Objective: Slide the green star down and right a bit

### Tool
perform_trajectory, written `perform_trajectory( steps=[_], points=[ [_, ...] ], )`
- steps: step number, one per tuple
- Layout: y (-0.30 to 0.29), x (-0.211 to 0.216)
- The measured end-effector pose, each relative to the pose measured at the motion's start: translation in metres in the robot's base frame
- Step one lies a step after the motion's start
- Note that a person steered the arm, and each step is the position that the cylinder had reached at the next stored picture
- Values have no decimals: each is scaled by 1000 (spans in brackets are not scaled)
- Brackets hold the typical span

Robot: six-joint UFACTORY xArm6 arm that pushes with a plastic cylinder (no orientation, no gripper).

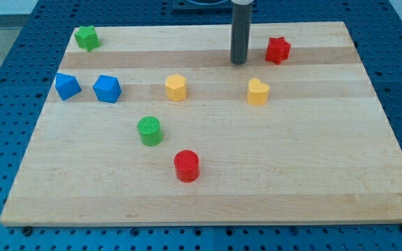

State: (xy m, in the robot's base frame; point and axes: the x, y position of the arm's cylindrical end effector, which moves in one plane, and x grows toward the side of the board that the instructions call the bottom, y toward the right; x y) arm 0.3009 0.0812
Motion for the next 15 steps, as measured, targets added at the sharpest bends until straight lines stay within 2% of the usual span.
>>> perform_trajectory(
  steps=[1, 2, 3, 4, 6, 8, 9, 10, 11, 12, 13, 14, 15],
  points=[
    [82, -6],
    [8, -14],
    [-114, -61],
    [-184, -107],
    [-206, -110],
    [-296, -110],
    [-363, -110],
    [-385, -105],
    [-277, -75],
    [-229, -73],
    [-288, -109],
    [-302, -75],
    [-271, -42]
  ],
)
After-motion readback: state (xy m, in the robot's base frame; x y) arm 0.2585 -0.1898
